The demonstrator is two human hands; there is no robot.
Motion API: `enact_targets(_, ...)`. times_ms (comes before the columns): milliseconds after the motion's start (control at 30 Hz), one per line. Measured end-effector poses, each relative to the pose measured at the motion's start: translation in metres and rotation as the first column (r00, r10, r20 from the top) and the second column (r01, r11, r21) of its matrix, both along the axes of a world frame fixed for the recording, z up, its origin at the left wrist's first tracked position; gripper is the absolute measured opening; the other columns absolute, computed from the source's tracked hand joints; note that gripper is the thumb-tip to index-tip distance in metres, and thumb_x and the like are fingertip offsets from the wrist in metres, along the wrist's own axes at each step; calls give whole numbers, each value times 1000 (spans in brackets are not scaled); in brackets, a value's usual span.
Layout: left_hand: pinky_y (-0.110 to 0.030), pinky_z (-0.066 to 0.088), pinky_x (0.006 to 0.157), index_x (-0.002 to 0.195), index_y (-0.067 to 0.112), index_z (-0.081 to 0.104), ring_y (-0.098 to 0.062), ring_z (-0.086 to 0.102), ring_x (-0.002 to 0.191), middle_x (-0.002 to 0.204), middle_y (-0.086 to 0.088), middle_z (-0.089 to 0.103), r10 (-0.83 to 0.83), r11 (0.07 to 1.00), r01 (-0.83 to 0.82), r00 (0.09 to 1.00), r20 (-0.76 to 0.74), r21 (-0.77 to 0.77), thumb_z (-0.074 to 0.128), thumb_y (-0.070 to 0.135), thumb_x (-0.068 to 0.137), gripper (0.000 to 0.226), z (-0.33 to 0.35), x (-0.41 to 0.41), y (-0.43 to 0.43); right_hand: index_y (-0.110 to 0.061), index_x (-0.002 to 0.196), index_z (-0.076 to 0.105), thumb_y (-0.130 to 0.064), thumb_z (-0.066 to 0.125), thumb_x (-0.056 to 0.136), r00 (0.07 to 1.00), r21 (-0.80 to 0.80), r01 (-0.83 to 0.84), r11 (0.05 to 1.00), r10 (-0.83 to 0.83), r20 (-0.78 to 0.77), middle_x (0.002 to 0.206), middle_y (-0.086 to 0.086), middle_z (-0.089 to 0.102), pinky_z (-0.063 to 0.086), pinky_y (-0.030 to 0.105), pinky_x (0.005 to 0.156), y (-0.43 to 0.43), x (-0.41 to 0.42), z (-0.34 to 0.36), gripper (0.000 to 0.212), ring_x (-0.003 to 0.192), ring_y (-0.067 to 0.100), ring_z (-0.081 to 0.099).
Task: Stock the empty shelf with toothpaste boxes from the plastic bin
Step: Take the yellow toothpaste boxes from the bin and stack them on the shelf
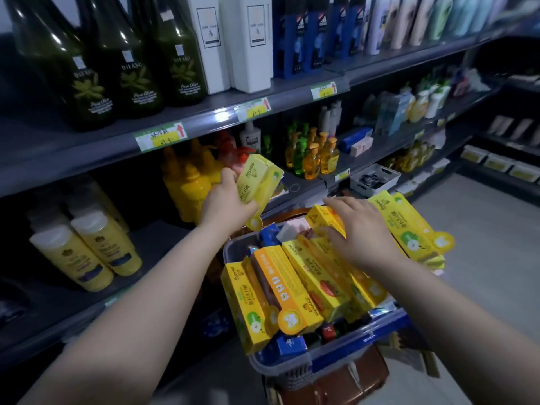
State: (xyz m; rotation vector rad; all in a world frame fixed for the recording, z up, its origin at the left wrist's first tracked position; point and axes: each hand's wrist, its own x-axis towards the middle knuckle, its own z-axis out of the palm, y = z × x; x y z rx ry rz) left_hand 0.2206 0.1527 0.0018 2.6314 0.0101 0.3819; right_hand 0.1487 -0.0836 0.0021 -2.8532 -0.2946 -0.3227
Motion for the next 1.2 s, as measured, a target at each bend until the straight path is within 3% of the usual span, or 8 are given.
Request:
enact_targets(133,-33,46,72,111,25,27,-21,55,95,108,1,52,-124,973,130,991,44,-191,67,36,79,53,19,-2,-29,-21,141,42,-34,53,93,984,-24,172,985,-170,54,139,2,48,25,43,111,-24,-7,-2,51,130,25,39)
enact_targets(233,-36,45,92,135,29,26,-21,50,117,129,-1,51,-220,910,217,975,34,-354,69,35,79,70,27,-7,-51,-16,138,46,-29,57,90,938,-6,334,943,-331,104,132,9,53,26,43,107,-50,-13,-4,51,123,32,44)
enact_targets(533,-32,52,78,122,16,53,-17,64,98,107,5,66,-349,700,236,937,-34,-674,75,37,77,54,17,-6,-95,-9,114,54,-31,40,96,762,-99,639,763,-645,-55,120,15,56,36,41,92,-96,-25,-12,32,113,35,47)
enact_targets(767,-49,54,86,112,16,48,-25,65,98,107,-5,65,-298,557,109,952,-76,-823,78,30,75,50,8,-14,-103,-9,111,59,-26,48,93,767,-48,630,775,-630,-117,117,14,53,39,39,89,-108,-18,-9,27,111,35,48)
enact_targets(867,-51,55,83,111,14,53,-27,67,96,106,-7,67,-275,488,72,959,-75,-870,78,35,74,49,10,-20,-110,-3,94,66,-16,56,81,776,74,622,779,-601,-192,100,17,63,49,38,74,-118,-10,-8,21,93,33,59)
enact_targets(967,-46,57,81,118,9,51,-25,66,99,108,-7,66,-220,431,47,974,-54,-901,69,25,85,41,14,-31,-119,2,74,64,-6,53,74,807,142,574,807,-528,-264,74,14,63,44,30,53,-126,-6,-6,13,66,29,57)
enact_targets(1133,-30,57,64,109,20,50,-16,64,97,105,4,64,-92,386,8,995,-29,-922,61,24,91,22,23,-59,-126,-11,79,58,-12,48,88,911,297,411,862,-376,-168,84,8,61,43,32,62,-139,-5,0,14,81,29,57)
enact_targets(1200,-25,56,56,119,19,44,-10,64,91,106,5,62,20,356,-11,1000,-4,-934,64,20,89,36,27,-74,-123,-19,83,55,-17,48,89,943,349,333,876,-310,-120,84,3,60,45,33,64,-140,-5,8,10,79,26,56)
